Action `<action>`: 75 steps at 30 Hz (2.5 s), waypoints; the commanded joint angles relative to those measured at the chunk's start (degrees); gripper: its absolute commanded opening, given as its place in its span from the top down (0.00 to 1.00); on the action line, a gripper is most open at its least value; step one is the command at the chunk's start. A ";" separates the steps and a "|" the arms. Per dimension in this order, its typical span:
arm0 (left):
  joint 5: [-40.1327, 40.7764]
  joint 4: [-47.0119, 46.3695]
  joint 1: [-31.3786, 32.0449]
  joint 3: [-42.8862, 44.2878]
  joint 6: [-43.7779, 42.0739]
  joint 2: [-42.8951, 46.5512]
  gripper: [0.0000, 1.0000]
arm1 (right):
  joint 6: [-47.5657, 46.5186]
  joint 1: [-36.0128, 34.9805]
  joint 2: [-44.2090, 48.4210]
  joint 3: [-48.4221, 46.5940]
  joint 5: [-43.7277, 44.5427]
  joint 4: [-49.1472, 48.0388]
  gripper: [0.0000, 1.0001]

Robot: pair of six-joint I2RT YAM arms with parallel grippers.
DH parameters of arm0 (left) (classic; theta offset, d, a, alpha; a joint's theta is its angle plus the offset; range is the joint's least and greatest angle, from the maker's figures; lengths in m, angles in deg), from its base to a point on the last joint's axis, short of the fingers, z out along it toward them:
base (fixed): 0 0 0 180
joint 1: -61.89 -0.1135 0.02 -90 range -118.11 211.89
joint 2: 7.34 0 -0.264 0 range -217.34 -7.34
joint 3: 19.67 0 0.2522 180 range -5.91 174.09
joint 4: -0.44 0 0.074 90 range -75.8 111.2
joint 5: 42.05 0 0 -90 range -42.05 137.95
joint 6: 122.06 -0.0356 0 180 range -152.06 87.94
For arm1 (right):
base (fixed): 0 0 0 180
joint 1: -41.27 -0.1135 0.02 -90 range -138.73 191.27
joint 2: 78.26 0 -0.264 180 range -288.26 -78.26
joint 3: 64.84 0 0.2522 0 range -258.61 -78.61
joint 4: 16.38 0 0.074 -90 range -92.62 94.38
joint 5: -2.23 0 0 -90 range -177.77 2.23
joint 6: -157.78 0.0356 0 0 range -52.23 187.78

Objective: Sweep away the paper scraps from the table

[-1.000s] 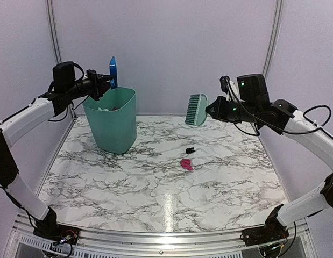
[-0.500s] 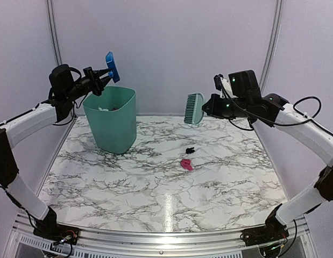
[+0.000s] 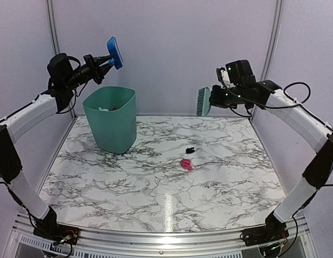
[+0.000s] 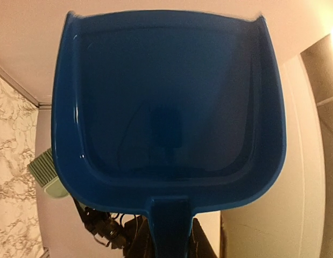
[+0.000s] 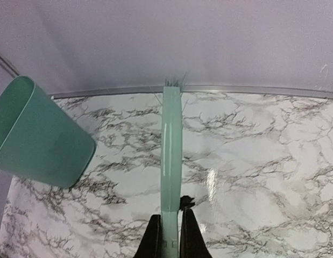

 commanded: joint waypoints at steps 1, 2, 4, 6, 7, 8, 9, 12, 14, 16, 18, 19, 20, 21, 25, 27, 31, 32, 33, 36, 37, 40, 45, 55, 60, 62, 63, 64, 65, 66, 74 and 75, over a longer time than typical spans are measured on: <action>-5.26 27.83 1.26 10.51 -26.24 1.19 1.00 | -9.28 2.15 -10.75 -12.51 4.98 12.35 1.00; -4.46 35.63 1.83 12.65 -33.36 1.41 1.00 | -11.16 2.08 -13.53 -16.05 5.38 15.48 1.00; -2.14 49.18 3.44 15.25 -46.20 1.86 1.00 | -14.69 2.07 -18.81 -22.92 5.95 21.71 1.00; 0.37 57.15 5.38 15.28 -53.79 3.10 1.00 | -18.19 1.86 -22.42 -25.75 7.22 24.62 1.00; 2.19 60.57 6.65 15.62 -57.73 3.61 1.00 | -20.47 1.68 -23.64 -26.12 7.83 25.37 1.00; 4.24 63.97 8.32 16.11 -62.03 3.91 1.00 | -22.14 1.57 -24.82 -25.92 8.84 25.82 1.00; 7.70 67.69 10.16 16.81 -66.19 4.14 1.00 | -23.54 1.48 -25.89 -25.57 9.50 26.11 1.00; 15.84 76.47 16.38 16.13 -76.56 4.23 1.00 | -27.89 0.93 -28.01 -23.01 10.59 25.07 1.00; 21.00 78.93 19.78 13.10 -80.81 5.09 1.00 | -30.88 0.02 -29.35 -21.41 10.80 23.55 1.00; 25.74 79.42 22.68 8.51 -84.20 7.00 1.00 | -35.62 -1.11 -31.01 -19.73 11.11 21.68 1.00; 29.32 79.91 25.72 4.67 -87.23 8.25 1.00 | -40.27 -2.33 -32.02 -17.81 10.69 19.89 1.00; 30.64 80.06 27.05 2.95 -88.77 8.70 1.00 | -41.72 -2.61 -32.02 -16.52 10.73 18.32 1.00; 32.25 80.20 28.31 1.16 -90.14 9.06 1.00 | -42.99 -2.77 -31.96 -15.39 11.02 16.87 1.00; 33.74 80.32 29.53 -0.48 -91.34 9.34 1.00 | -44.47 -3.02 -31.93 -14.18 11.76 15.21 1.00; 36.48 80.53 32.43 -7.09 -94.23 9.24 1.00 | -51.48 -4.69 -31.88 -11.32 9.52 11.99 1.00; 39.08 80.49 33.70 -9.65 -95.08 8.90 1.00 | -54.33 -5.80 -31.65 -10.11 6.45 11.82 1.00; 40.85 80.40 35.64 -13.56 -96.27 8.17 1.00 | -57.60 -8.21 -30.27 -6.84 2.44 12.71 1.00; 41.09 80.25 36.08 -14.38 -96.51 8.02 1.00 | -57.65 -8.58 -29.87 -6.28 1.53 13.50 1.00; 41.40 80.00 36.58 -15.33 -96.83 7.88 1.00 | -57.46 -9.08 -29.27 -5.73 0.66 14.32 1.00; 42.11 78.94 38.61 -17.57 -98.85 7.04 1.00 | -55.88 -10.14 -27.48 -3.54 -1.31 16.70 1.00; 42.31 78.34 39.50 -18.02 -99.64 6.68 1.00 | -55.11 -10.42 -26.89 -2.94 -1.92 17.97 1.00; 42.83 76.77 41.92 -18.75 -101.67 4.59 1.00 | -51.80 -11.01 -24.79 -0.64 -2.93 19.71 1.00; 42.10 73.79 43.91 -18.49 -102.97 0.32 1.00 | -45.19 -12.59 -19.83 4.51 -7.84 20.22 1.00; 41.05 70.56 47.13 -14.43 -106.21 -7.73 1.00 | -32.09 -13.21 -12.13 11.97 -13.08 18.22 1.00; 40.74 70.44 48.11 -11.98 -108.13 -10.65 1.00 | -25.95 -13.08 -9.78 11.36 -10.05 19.83 1.00; 40.64 70.56 48.28 -11.12 -108.38 -11.37 1.00 | -23.84 -13.07 -8.50 11.24 -7.95 20.45 1.00; 40.41 70.52 48.30 -10.90 -108.47 -11.57 1.00 | -22.12 -12.87 -7.74 11.27 -6.36 20.64 1.00; 40.27 70.51 48.38 -10.68 -108.52 -11.63 1.00 | -21.00 -12.41 -7.19 11.13 -5.74 20.96 1.00; 40.16 70.60 48.39 -10.60 -108.56 -11.59 1.00 | -20.00 -11.96 -6.62 10.89 -4.78 21.43 1.00; 40.08 70.62 48.39 -10.57 -108.64 -11.45 1.00 | -19.04 -11.37 -6.12 10.74 -3.53 21.76 1.00; 41.15 70.60 48.39 -12.73 -109.20 -10.68 1.00 | -12.38 -9.04 -6.41 8.43 0.38 30.71 1.00; 41.45 70.60 48.39 -12.92 -109.26 -10.60 1.00 | -11.31 -9.05 -6.69 8.87 -0.21 31.16 1.00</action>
